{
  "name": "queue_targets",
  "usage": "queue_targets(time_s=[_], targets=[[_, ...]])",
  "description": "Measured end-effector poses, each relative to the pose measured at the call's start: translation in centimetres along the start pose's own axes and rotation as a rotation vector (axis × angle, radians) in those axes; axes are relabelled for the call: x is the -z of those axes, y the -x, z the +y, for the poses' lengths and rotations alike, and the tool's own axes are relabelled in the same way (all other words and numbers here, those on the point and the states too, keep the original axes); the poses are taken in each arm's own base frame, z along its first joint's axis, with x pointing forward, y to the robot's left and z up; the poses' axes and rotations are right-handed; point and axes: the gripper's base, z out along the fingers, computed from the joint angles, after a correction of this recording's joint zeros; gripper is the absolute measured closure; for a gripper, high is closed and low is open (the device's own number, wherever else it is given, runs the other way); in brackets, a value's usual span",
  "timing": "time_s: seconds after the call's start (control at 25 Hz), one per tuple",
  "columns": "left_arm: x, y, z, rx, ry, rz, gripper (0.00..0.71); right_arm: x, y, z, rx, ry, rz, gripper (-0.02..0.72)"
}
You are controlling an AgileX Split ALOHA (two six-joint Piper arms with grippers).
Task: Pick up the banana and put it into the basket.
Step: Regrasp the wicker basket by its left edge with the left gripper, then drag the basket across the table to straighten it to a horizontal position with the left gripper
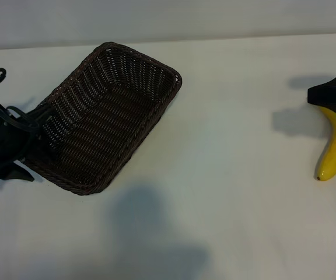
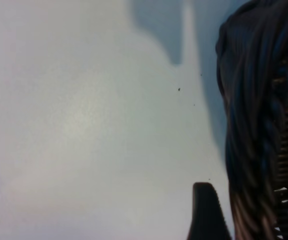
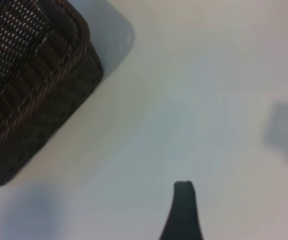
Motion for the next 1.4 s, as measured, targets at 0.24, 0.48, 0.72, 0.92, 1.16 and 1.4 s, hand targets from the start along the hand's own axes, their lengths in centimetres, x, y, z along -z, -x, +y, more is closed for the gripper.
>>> queue_targets(time_s=[0.24,0.48,0.72,0.92,1.16,1.4], targets=[[-1.9,0.1,0.0,0.049,-0.033,0.011,0.227,0.0,0.0,0.0,-0.001,-0.002,-0.001,0.109],[-3.7,0.3,0.0,0.076,-0.030,0.015,0.227,0.0,0.0,0.0,-0.001,-0.004,-0.003,0.109],[-4.1,0.6,-0.1,0.078,-0.047,-0.008,0.284,0.0,0.1,-0.2,-0.001,-0.018,-0.015,0.109],[-4.1,0.6,-0.1,0.080,-0.047,-0.009,0.442,0.0,0.2,-0.2,-0.002,-0.021,-0.018,0.109],[-4.1,0.8,-0.3,0.097,-0.069,-0.023,0.545,0.0,0.2,-0.2,-0.002,-0.021,-0.019,0.109],[-4.1,0.7,-0.3,0.097,-0.070,-0.020,0.545,0.0,0.2,-0.2,-0.003,-0.021,-0.019,0.109]])
